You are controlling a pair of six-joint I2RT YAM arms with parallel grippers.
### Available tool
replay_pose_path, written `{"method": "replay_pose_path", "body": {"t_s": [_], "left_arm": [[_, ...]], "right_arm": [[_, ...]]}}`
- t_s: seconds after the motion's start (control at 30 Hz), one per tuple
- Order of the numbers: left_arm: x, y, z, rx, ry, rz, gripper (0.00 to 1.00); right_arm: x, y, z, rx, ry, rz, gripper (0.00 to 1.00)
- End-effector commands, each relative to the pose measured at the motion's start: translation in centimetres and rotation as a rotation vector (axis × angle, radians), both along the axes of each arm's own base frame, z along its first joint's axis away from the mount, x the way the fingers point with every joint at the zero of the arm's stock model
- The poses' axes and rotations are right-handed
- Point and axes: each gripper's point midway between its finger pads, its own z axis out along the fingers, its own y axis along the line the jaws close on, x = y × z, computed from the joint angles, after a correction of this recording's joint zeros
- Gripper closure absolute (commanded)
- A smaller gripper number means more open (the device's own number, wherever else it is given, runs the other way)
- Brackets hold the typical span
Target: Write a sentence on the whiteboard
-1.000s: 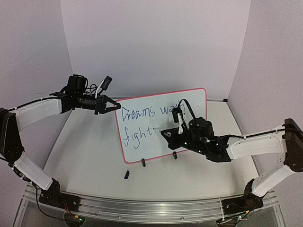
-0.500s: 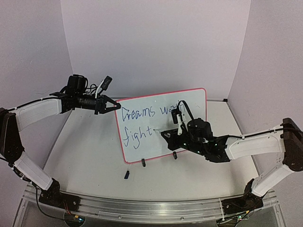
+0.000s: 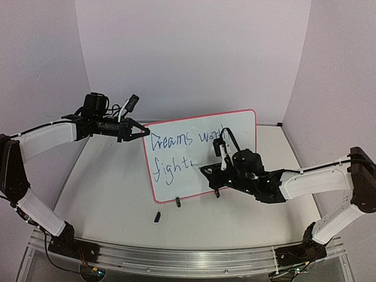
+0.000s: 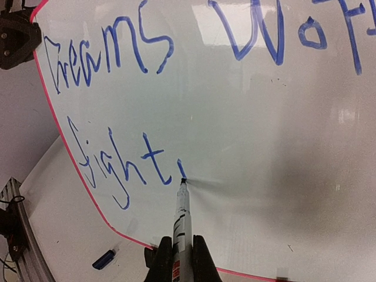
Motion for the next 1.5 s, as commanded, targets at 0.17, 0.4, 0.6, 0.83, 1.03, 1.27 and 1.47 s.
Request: {"method": "replay_pose_path", "body": {"t_s": [0.17, 0.4, 0.6, 0.83, 1.03, 1.27, 1.47], "left_arm": [[-1.2, -0.5, -3.8, 0.1, 0.032, -0.035, 1.0], [-1.1, -0.5, -3.8, 0.101, 0.033, -0.033, 1.0], [-1.1, -0.5, -4.0, 0.103, 0.036, -0.033, 1.0], [-1.1, -0.5, -4.0, 0.104, 0.038, -0.034, 1.0], [-1.0, -0.5, -4.0, 0.104, 0.038, -0.034, 1.0], [-1.1, -0.5, -3.9, 0.104, 0.032, -0.033, 1.0], [-1.1, -0.5, -4.0, 0.104, 0.036, -0.033, 1.0]], "right_arm": [[-0.3, 0.0, 5.1, 0.082, -0.086, 0.034, 1.0], [0.8, 0.3, 5.3, 0.053, -0.114, -0.003, 1.0], [1.5, 0.8, 4.7, 0.027, -0.116, -0.011, 1.0], [2.0, 0.6, 3.9, 0.005, -0.112, -0.041, 1.0], [2.0, 0.5, 3.8, 0.007, -0.114, -0.038, 1.0], [0.3, -0.3, 5.0, 0.057, -0.125, 0.009, 1.0], [0.1, -1.5, 3.6, 0.04, -0.097, -0.023, 1.0]]}}
